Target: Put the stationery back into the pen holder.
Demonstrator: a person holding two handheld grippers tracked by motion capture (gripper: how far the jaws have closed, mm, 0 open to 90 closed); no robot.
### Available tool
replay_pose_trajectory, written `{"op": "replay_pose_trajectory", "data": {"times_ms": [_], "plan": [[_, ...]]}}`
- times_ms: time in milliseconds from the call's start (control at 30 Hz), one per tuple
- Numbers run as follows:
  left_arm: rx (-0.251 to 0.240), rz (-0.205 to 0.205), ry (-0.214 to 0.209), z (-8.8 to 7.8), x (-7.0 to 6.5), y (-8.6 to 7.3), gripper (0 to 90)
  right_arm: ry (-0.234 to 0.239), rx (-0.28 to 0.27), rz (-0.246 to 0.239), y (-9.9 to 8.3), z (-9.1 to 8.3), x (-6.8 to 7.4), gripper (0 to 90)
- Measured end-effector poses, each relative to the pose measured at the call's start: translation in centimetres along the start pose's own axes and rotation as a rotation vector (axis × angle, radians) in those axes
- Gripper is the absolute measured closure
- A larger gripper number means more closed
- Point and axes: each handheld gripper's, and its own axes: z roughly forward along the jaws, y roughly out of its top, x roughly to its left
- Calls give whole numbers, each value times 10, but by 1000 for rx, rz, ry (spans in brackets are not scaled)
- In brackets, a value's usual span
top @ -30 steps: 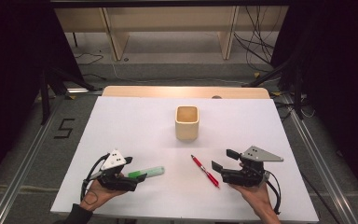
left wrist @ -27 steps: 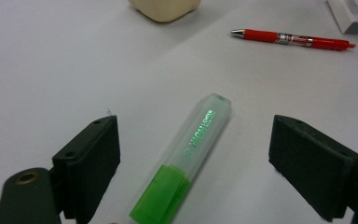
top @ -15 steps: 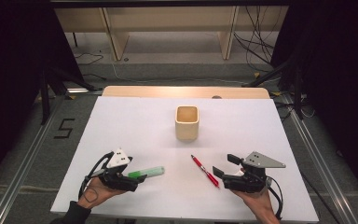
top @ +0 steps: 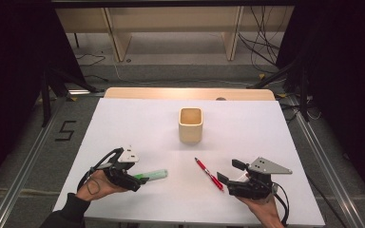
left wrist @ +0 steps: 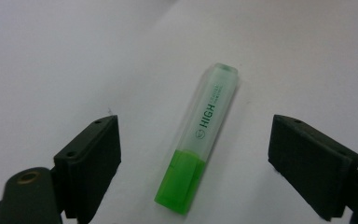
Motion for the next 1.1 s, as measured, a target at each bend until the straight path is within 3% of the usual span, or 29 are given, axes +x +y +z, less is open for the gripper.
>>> {"op": "replay_pose_trajectory", "data": {"times_ms": [133,233,367,567,767,1100], "plan": [[57,34,-21,3,3,10,193,6,8,4,-1,1,0,245],[80,32,-40,5,5,15,215,7,8,7,-2,1,-1,246],[161,48,-77,20,9,20,229,9,11,0,-2,2,1,247],[204,79,-83,26,8,15,256,19,17,-5,-3,4,1,247],[233,84,-80,30,7,12,284,23,23,-8,-3,6,2,247],[285,116,-103,39,6,8,403,26,32,-17,-5,7,3,250]]}}
